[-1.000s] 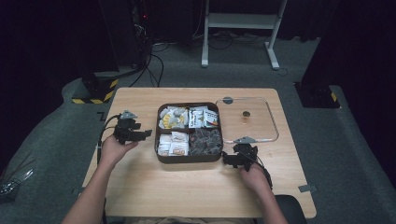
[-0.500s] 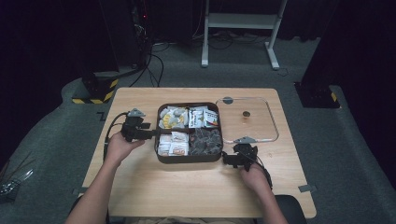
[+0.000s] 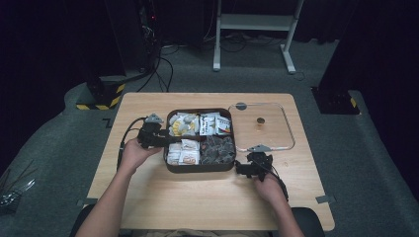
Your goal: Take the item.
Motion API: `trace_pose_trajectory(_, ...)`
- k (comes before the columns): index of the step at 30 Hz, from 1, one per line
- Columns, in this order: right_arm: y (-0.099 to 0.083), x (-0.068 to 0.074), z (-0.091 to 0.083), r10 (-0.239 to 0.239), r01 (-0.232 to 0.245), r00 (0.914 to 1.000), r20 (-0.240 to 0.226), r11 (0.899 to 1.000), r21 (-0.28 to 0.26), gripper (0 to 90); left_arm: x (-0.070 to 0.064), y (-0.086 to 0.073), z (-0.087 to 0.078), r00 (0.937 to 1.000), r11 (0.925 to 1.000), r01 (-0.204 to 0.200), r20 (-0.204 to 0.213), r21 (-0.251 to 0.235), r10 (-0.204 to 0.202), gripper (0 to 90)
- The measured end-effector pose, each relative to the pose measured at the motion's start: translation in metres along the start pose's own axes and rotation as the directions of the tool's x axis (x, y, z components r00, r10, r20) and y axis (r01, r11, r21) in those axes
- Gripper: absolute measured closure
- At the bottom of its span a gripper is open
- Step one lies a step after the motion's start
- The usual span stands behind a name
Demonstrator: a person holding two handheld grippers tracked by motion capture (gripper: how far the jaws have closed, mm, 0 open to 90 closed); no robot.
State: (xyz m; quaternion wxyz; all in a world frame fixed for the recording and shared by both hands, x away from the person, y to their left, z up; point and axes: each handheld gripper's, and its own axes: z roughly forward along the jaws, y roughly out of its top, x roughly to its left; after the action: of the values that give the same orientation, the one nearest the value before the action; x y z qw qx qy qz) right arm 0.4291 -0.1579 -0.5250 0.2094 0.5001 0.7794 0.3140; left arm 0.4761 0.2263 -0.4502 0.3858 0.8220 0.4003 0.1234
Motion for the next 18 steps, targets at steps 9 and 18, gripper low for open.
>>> trace_pose_trajectory(9,0.0,0.0,0.0,0.0,0.0,1.0,-0.001,1.0,0.001,8.9,-0.007,0.001,0.012,0.9979,0.9997,-0.019,0.061,0.016,0.018,49.0)
trace_pose_trajectory(18,-0.001,0.0,-0.001,-0.006,0.006,1.0,-0.004,1.0,0.001,8.9,-0.011,0.001,0.023,0.9947,0.9989,-0.046,0.093,0.005,0.045,52.8)
